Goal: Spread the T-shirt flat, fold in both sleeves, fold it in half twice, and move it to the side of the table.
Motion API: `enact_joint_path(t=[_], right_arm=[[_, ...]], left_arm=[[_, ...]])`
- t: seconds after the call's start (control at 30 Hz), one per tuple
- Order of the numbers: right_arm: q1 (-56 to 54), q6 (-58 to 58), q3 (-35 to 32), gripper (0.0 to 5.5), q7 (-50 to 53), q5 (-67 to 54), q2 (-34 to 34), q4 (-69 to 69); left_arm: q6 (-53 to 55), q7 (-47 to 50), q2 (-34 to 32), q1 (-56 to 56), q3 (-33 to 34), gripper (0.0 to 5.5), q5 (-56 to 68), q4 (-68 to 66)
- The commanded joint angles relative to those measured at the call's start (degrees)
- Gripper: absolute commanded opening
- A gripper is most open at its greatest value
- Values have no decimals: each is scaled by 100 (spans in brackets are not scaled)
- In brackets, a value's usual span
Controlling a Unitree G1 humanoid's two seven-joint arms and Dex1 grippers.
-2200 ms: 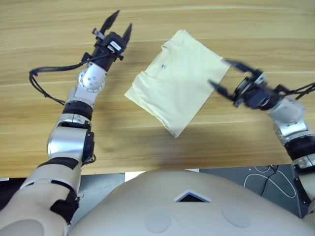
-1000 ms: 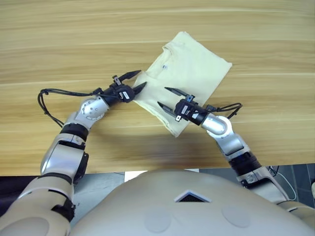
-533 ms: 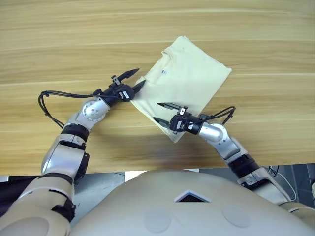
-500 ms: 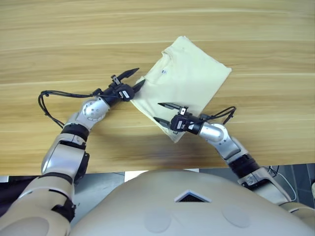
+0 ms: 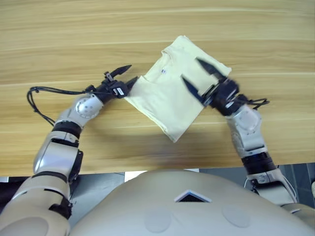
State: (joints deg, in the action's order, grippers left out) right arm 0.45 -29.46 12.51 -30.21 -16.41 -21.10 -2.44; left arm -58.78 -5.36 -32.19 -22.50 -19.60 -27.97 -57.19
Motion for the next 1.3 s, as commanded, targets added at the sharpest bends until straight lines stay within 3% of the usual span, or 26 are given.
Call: enact_joint_path(t=[0.03, 0.13, 0.2, 0.43, 0.63, 0.83, 1.0, 1.1, 1.3], right_arm=[[-272, 162, -276, 267, 44, 40, 141, -159], [-419, 160, -459, 267, 161, 175, 267, -376], [-497, 104, -499, 267, 202, 337, 338, -538], [-797, -133, -429, 267, 296, 1075, 495, -1063], [-1016, -261, -480, 267, 325, 1294, 536, -1412], [-714, -371, -368, 267, 237, 1469, 457, -1339], [-274, -364, -327, 267, 175, 1676, 168, -693], [-118, -315, -426, 267, 286, 1777, 76, -438], [221, -366, 22, 267, 400, 2991, -145, -55]], left_arm=[[-3, 375, -363, 13, 343, 215, -138, 942], [317, 764, -348, -472, 670, 215, -257, 1526], [350, 574, -215, -897, 386, 215, -559, 1518], [533, -659, 761, -2117, -1838, 215, -2387, -610], [765, -722, 635, -2035, -2308, 215, -2468, -1488], [266, -151, -269, -766, -1560, 215, -1319, -462], [1775, -206, -799, 1667, -334, 215, -297, 3884], [2510, -474, -686, 1812, 283, 215, 611, 5543], [3872, -351, -327, 1383, 1469, 215, 1446, 6542]])
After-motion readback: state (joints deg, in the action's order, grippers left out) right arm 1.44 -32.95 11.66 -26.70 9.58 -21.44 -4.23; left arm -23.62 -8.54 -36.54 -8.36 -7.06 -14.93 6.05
